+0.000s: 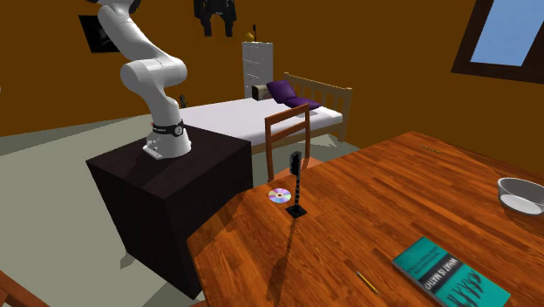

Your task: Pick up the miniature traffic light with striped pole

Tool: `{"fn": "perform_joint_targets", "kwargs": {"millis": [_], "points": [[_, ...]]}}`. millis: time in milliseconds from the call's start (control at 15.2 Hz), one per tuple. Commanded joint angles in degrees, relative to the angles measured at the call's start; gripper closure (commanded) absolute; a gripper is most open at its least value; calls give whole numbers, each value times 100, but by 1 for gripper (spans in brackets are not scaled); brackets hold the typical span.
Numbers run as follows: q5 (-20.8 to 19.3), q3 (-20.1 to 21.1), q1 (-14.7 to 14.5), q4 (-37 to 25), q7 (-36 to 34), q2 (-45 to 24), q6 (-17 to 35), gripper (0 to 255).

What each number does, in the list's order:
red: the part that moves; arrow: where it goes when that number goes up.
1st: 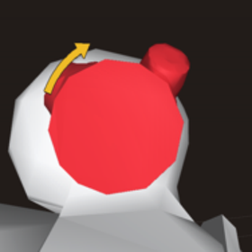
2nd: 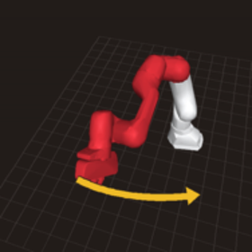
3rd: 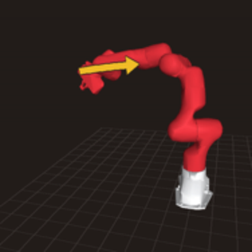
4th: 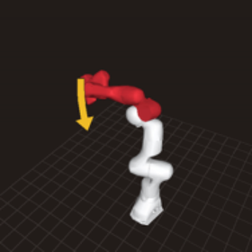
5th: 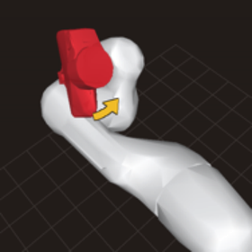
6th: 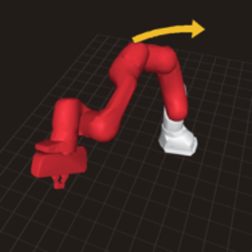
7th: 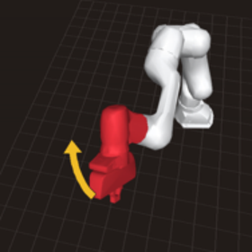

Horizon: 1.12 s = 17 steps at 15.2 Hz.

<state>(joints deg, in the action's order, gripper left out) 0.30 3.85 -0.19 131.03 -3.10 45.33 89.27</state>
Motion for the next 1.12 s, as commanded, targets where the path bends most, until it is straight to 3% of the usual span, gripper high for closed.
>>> {"fn": "perform_joint_targets", "kwargs": {"millis": [0, 528, 1056], "points": [[0, 0, 0, 0, 0, 0, 0, 0], [294, 577, 169, 511, -1162, -992, 1262, 0], [359, 1086, 366, 522, -2330, -2454, 2493, 0]]}}
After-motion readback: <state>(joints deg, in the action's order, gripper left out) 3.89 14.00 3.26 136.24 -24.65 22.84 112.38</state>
